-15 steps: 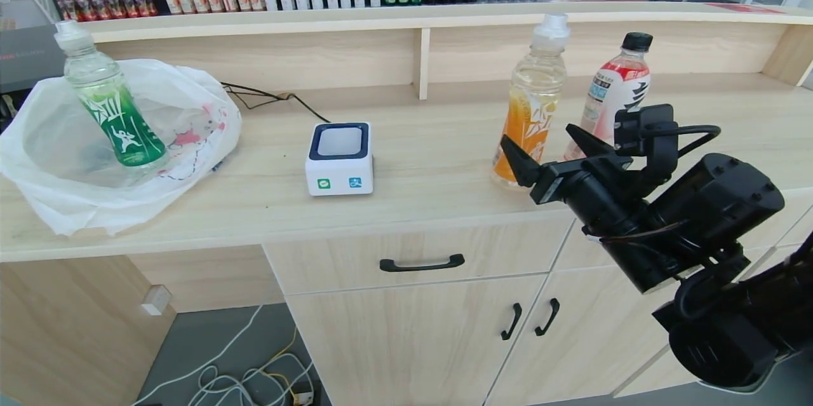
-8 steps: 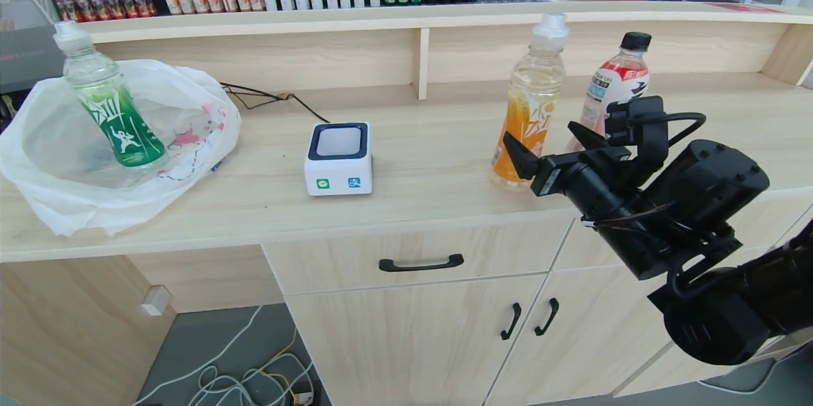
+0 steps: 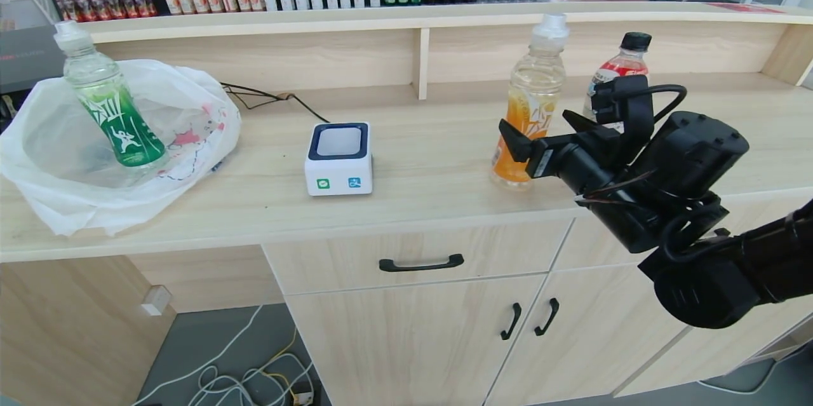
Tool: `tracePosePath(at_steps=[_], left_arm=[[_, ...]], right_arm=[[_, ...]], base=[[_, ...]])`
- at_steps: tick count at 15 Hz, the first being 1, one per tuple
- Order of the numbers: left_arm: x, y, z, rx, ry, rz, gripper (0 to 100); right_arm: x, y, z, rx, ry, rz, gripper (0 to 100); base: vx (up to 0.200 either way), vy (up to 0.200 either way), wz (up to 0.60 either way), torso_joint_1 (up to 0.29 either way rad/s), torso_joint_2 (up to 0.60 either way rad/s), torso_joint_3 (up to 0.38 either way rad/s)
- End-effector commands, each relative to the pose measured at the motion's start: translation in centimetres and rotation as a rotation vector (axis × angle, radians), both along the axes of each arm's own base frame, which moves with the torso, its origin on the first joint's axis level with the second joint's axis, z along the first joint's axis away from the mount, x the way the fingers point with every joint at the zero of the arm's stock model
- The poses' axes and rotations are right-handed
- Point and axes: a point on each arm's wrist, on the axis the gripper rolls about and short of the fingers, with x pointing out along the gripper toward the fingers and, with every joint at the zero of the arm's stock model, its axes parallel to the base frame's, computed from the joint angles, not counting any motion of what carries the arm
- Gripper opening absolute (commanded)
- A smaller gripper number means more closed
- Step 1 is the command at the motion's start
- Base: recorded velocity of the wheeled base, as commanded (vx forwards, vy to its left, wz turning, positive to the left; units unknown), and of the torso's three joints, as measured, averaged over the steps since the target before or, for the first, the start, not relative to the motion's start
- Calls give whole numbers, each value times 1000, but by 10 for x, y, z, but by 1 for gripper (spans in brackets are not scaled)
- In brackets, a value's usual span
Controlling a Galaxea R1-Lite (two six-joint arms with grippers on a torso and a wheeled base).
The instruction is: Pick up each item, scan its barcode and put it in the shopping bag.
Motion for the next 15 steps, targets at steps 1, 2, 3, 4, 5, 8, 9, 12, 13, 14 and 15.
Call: tracePosePath(at_steps=[1, 2, 3, 4, 5, 8, 9, 12, 13, 14, 15], left_arm=[[0, 0, 0, 1, 0, 0, 100], [0, 0, 0, -1, 0, 0, 100], [0, 0, 0, -1, 0, 0, 100], [0, 0, 0, -1, 0, 0, 100], [0, 0, 0, -1, 0, 0, 100], [0, 0, 0, -1, 0, 0, 100], [0, 0, 0, -1, 0, 0, 100], [0, 0, 0, -1, 0, -1, 100], [0, 0, 0, -1, 0, 2, 100], [0, 0, 0, -1, 0, 0, 100], [0, 0, 0, -1, 0, 0, 100]], right_arm=[[5, 1, -4, -11, 22, -1, 100], [6, 2, -3, -16, 33, 0, 100], [9, 3, 0, -12, 31, 1, 100], [13, 5, 2, -10, 25, 1, 100], [19, 8, 3, -5, 17, 3, 100], [25, 9, -4, -16, 42, 0, 100], [25, 9, -5, -19, 43, -1, 100], [31, 12, -1, -10, 23, 1, 100], [35, 12, 1, -5, 13, -2, 100], [40, 13, 3, -2, 2, -6, 100], [41, 13, 3, -3, 3, -6, 100]], base=[[0, 0, 0, 0, 0, 0], [0, 0, 0, 0, 0, 0], [0, 0, 0, 0, 0, 0], [0, 0, 0, 0, 0, 0], [0, 0, 0, 0, 0, 0], [0, 0, 0, 0, 0, 0], [0, 0, 0, 0, 0, 0], [0, 0, 0, 0, 0, 0], [0, 0, 0, 0, 0, 0], [0, 0, 0, 0, 0, 0], [0, 0, 0, 0, 0, 0]])
